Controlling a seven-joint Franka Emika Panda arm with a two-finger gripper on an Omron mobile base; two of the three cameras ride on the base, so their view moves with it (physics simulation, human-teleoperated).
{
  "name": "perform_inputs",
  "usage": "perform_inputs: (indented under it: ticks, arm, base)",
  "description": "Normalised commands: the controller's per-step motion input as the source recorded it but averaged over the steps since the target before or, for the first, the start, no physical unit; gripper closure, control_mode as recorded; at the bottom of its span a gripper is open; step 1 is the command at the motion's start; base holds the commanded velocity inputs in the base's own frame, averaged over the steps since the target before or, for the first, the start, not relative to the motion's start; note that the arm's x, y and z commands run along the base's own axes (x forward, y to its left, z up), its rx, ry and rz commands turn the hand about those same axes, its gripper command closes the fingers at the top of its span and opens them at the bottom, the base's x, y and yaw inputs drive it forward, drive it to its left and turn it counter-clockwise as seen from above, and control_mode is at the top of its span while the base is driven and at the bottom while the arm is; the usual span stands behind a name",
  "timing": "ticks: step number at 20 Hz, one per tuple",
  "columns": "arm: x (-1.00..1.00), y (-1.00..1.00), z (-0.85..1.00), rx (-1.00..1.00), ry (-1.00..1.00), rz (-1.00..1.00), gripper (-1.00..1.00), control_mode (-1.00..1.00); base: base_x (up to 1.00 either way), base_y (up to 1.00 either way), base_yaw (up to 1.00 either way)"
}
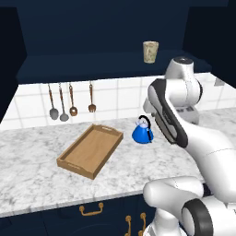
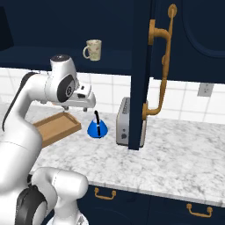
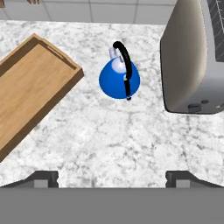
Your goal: Pick the kettle from the counter and place it on the tray. Then pick the mug from the cabinet and place it on the tray. Then close the cabinet doors.
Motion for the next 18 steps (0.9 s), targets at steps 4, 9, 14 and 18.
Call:
perform_inputs:
  ticks: [4,9,14,18]
  arm:
    - [0.07,0.0,-0.3,0.0,0.0,0.0,-1.0,-1.0]
    - [0.33,0.0,-0.26,0.0,0.0,0.0,-1.0,-1.0]
    - [0.43,0.0,-0.14,0.0,0.01,0.0,-1.0,-1.0]
    - [0.44,0.0,-0.16,0.0,0.04,0.0,-1.0,-1.0]
  base:
    - [0.0,0.0,0.0]
    - [0.0,0.0,0.0]
    - [0.0,0.0,0.0]
    - [0.0,0.0,0.0]
